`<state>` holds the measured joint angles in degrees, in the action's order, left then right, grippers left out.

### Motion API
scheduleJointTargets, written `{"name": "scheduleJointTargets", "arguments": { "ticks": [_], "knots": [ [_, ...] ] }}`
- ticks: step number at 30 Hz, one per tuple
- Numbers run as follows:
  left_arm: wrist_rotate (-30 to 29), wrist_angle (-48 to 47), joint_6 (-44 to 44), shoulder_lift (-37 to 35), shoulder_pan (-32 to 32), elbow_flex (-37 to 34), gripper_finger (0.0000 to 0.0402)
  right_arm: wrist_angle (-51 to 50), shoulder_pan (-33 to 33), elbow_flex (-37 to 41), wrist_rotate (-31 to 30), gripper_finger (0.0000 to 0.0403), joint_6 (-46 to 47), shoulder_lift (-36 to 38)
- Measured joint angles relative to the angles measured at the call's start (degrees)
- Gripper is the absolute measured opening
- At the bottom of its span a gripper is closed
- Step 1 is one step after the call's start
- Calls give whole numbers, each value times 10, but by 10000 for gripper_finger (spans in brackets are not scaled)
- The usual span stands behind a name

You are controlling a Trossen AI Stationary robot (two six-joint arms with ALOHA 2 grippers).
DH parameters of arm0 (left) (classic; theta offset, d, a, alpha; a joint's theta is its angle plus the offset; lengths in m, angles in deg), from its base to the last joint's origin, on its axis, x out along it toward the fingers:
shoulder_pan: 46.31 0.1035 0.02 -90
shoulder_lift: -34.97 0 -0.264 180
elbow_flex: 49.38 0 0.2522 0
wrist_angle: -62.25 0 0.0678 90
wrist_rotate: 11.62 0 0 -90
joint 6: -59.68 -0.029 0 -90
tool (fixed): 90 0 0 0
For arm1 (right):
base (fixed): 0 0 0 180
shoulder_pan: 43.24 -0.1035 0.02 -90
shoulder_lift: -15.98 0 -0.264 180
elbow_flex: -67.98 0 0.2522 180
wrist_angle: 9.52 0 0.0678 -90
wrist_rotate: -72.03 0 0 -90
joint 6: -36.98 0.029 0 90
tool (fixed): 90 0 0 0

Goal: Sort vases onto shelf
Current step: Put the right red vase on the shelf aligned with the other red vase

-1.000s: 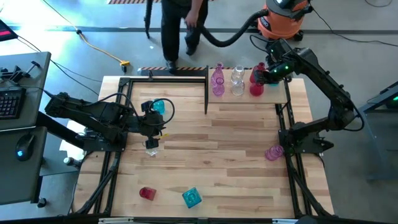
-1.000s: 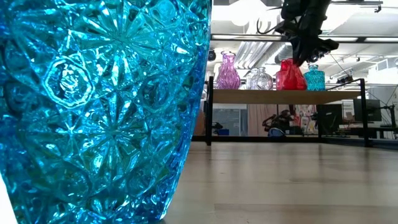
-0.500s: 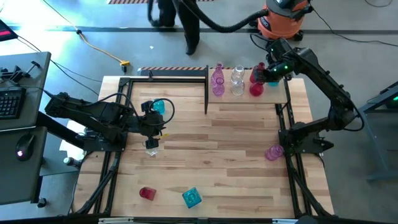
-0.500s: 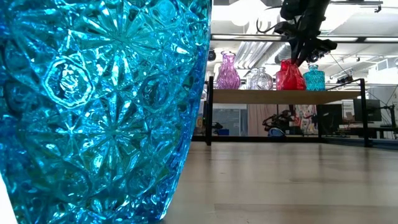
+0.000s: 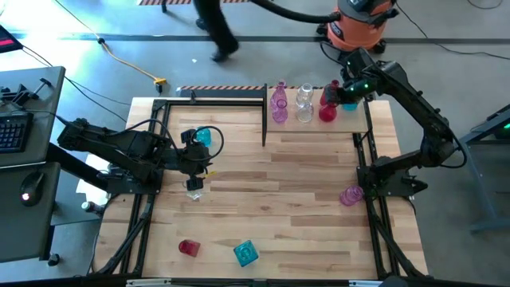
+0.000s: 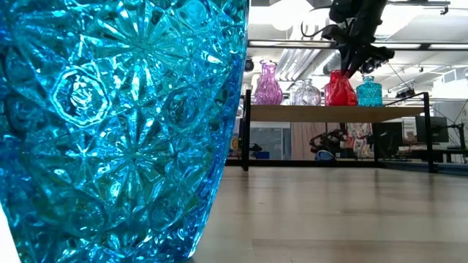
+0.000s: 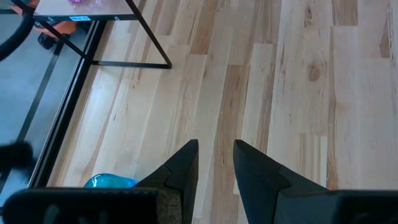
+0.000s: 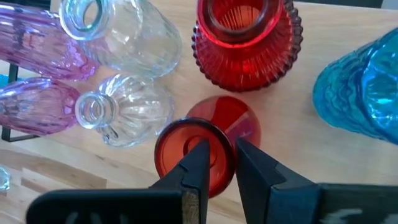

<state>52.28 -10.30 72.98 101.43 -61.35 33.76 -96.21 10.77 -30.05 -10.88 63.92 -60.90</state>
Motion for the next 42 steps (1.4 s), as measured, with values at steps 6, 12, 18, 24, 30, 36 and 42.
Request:
{"name": "scheduleJointTargets", "arguments": {
  "ticks": [6,12,18,24,30,36,42],
  "knots": [
    [0,0,0,0,0,0,90,-6,0,0,-1,53,0,3],
    [0,0,0,0,0,0,90,-15,0,0,-10,53,1,6],
    [0,0,0,0,0,0,90,-18,0,0,-22,53,0,6],
    [0,0,0,0,0,0,90,-13,0,0,-25,53,-1,6],
    [0,0,0,0,0,0,90,-1,0,0,-18,53,-3,6],
    [0,0,0,0,0,0,90,3,0,0,-15,53,-5,7],
    [0,0,0,0,0,0,90,8,0,0,-15,53,-14,24]
  ]
}}
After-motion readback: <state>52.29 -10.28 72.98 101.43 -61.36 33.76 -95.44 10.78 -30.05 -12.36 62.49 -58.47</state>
